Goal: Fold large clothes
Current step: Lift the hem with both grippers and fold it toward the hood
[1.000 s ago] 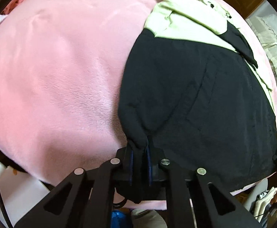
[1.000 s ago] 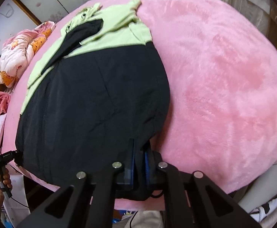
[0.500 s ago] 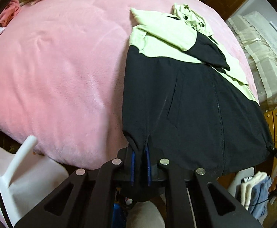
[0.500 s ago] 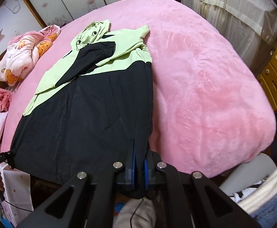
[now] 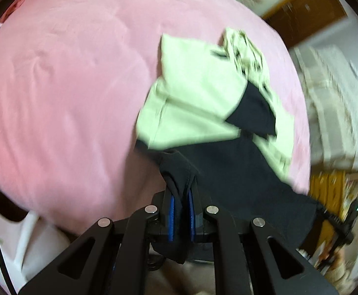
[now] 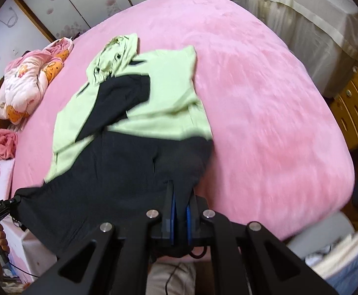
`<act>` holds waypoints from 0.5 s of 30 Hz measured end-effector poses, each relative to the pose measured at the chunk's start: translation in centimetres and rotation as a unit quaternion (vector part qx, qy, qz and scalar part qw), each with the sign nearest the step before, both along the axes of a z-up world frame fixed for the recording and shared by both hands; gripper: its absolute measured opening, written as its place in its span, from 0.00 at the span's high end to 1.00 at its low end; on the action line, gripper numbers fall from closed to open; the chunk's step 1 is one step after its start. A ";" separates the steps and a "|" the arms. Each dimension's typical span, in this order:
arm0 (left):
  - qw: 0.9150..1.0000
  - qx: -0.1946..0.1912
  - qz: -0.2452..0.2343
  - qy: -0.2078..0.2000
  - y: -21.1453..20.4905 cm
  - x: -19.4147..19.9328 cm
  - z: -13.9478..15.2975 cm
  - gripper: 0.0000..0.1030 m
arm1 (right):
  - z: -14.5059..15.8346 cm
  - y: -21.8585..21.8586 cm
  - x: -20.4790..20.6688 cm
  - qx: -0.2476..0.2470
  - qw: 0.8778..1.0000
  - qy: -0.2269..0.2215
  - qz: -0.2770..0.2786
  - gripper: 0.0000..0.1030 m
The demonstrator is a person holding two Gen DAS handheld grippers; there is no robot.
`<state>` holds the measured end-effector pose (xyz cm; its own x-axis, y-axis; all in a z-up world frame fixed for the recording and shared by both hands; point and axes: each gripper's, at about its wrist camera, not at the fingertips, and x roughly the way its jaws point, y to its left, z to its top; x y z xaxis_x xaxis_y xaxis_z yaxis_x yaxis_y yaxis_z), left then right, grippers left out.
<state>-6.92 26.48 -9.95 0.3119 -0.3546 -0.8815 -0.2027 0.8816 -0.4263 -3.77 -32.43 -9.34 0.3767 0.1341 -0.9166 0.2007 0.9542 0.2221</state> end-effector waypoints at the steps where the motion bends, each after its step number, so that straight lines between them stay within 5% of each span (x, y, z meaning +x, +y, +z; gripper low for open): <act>1: 1.000 -0.004 0.010 -0.003 0.0 1.6 0.0 0.93 | 0.2 -0.3 2.0 0.003 1.000 -0.002 0.001 0.94; 7: 0.997 -0.003 0.070 -0.032 -0.5 13.5 0.5 0.91 | 0.5 -2.0 14.7 0.033 0.999 -0.011 -0.004 0.94; 10: 0.996 0.021 0.081 -0.029 -1.0 19.0 0.0 0.52 | -0.1 -2.7 20.9 0.038 0.999 -0.014 -0.022 0.87; 11: 0.996 0.022 0.084 -0.025 -1.0 20.3 -0.3 0.26 | -0.5 -3.0 22.6 0.048 0.998 -0.011 -0.032 0.80; 13: 0.995 0.019 0.091 -0.025 -1.0 23.2 -1.2 0.19 | -1.4 -2.9 24.7 0.052 0.998 -0.015 -0.045 0.62; 15: 0.996 0.022 0.079 -0.018 -1.2 25.2 -2.5 0.19 | -2.2 -2.6 26.1 0.045 0.998 -0.022 -0.042 0.58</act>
